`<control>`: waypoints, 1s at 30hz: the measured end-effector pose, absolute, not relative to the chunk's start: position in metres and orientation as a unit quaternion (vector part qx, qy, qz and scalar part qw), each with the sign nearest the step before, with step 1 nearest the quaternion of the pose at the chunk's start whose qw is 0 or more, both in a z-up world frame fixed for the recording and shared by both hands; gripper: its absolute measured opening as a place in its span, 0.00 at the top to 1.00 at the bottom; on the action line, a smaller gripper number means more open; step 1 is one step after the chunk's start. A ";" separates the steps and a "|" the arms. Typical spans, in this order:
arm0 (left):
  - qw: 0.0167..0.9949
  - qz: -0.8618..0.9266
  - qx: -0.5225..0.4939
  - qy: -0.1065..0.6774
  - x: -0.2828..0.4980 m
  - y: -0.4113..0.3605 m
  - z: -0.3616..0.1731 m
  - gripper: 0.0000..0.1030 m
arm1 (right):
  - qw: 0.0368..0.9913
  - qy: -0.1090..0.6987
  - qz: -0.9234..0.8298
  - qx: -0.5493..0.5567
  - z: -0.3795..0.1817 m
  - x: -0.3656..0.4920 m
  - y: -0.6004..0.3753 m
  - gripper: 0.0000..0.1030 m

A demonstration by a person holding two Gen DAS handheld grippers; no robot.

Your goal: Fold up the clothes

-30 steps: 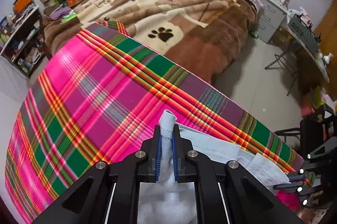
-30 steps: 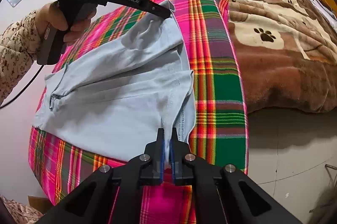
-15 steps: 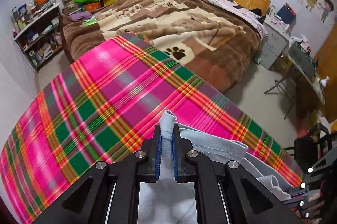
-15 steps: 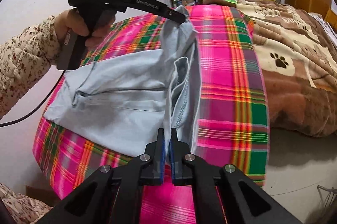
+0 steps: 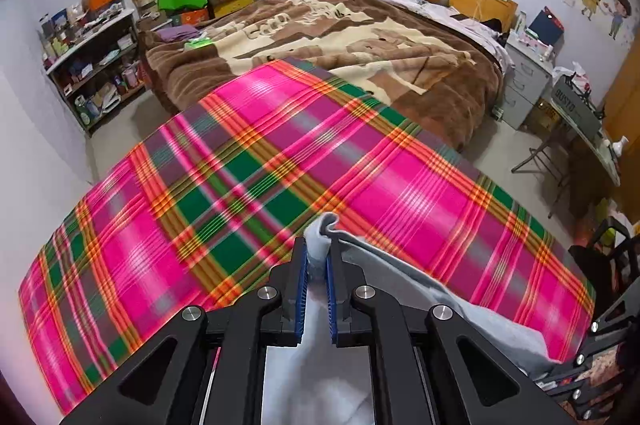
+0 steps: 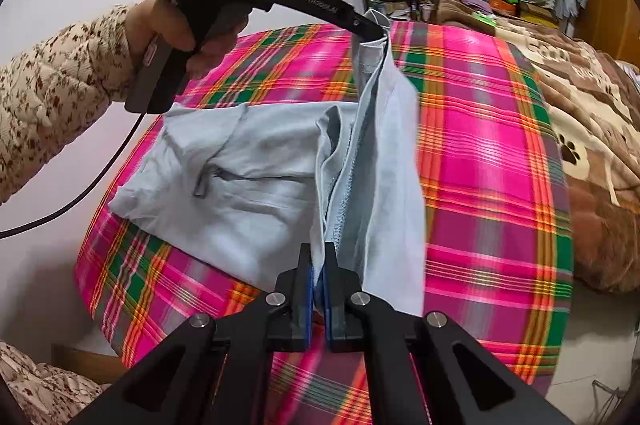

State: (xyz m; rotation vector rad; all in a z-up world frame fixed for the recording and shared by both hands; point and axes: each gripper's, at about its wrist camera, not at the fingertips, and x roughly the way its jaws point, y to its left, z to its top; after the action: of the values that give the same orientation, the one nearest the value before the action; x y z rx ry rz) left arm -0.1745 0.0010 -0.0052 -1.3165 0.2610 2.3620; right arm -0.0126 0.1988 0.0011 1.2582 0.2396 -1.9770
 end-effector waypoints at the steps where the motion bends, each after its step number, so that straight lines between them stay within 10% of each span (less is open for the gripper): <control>1: 0.210 0.849 -0.475 0.094 -0.174 -0.006 -0.008 0.92 | 0.384 0.098 -0.774 0.495 0.000 -0.009 0.190 0.96; 25: 0.218 0.824 -0.523 -0.014 -0.169 -0.100 -0.059 0.93 | 0.381 0.100 -0.735 0.552 -0.070 0.017 0.113 0.82; 30: 0.208 0.823 -0.529 -0.017 -0.183 -0.091 -0.053 0.73 | 0.366 0.088 -0.746 0.549 -0.068 0.012 0.123 0.82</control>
State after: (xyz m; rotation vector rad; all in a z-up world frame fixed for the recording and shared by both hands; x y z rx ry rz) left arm -0.1829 -0.0907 -0.0526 -1.4732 -0.0460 2.2902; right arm 0.0117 0.1231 -0.0682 1.4124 0.2269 -1.9172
